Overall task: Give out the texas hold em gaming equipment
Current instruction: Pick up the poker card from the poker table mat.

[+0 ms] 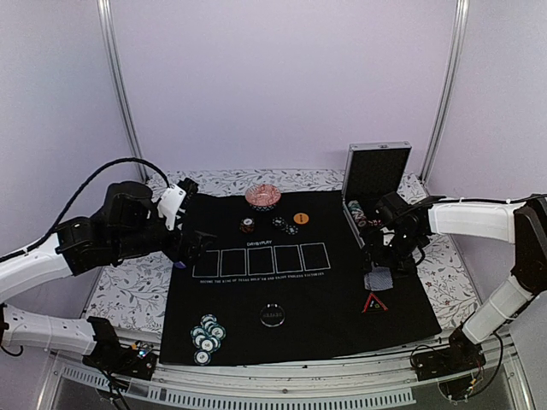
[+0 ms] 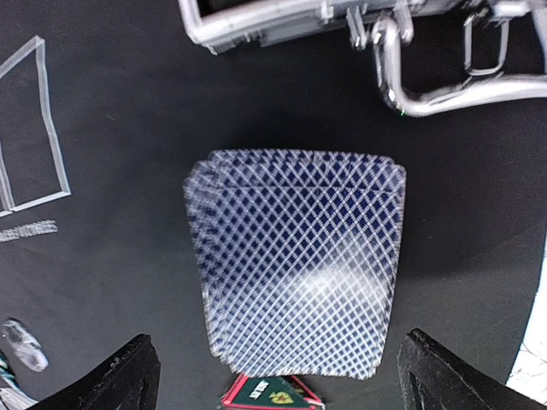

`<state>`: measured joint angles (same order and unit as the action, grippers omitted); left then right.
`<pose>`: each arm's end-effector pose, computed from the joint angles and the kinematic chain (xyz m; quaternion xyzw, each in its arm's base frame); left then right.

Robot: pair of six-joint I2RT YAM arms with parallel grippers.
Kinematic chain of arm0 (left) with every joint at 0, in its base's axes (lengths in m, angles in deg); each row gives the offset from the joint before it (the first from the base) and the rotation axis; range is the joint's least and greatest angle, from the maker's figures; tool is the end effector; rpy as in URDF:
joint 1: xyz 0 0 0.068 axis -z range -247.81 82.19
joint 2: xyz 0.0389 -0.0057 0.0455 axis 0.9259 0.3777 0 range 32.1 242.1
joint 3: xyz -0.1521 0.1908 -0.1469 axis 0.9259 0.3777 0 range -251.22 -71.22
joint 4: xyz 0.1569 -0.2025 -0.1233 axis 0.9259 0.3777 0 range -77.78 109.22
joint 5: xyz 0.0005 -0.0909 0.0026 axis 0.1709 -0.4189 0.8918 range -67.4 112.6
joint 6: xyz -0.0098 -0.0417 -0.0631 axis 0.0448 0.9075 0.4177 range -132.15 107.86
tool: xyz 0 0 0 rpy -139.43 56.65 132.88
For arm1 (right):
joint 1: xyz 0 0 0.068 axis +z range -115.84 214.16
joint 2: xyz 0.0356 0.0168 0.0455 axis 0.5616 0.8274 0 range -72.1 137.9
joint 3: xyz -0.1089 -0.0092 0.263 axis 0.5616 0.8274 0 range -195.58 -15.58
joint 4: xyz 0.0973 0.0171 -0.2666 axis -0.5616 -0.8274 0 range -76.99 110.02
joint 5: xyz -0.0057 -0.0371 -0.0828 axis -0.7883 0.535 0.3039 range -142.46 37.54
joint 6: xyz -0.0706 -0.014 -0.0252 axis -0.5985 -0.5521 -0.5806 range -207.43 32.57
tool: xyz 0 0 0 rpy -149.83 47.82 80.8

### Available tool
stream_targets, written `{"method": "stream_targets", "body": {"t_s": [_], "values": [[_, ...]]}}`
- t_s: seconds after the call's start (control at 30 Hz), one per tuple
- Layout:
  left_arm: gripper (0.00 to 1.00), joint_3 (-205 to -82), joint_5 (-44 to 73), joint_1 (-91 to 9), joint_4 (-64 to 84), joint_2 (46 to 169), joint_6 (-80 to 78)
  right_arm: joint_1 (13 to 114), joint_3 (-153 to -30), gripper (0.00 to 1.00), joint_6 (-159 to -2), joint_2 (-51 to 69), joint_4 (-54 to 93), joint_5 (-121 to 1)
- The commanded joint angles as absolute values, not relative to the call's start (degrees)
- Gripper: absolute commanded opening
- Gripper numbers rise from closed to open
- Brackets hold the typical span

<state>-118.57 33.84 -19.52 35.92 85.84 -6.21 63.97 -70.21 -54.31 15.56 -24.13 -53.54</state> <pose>0.1755 -0.1780 0.2971 0.2659 0.8217 -0.1509 0.4810 0.2580 0.1492 0.1581 0.0277 0.9933 0.0663 0.0904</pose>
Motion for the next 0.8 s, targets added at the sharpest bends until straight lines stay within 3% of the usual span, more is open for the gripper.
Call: {"method": "stream_targets", "body": {"t_s": [0.0,0.5,0.77], "values": [[0.98,-117.18,33.88,-20.77,32.80,86.57,-10.09,63.92,-71.20,0.99,-56.15,19.55,-25.15,-53.64],[0.98,-114.17,32.04,-22.32,28.73,86.59,-12.00,65.38,-76.46,1.00,-55.66,28.63,-27.56,-51.89],[0.98,-113.58,31.32,-22.94,28.07,86.69,-11.94,66.22,-77.78,0.85,-54.53,31.64,-31.36,-48.28]]}}
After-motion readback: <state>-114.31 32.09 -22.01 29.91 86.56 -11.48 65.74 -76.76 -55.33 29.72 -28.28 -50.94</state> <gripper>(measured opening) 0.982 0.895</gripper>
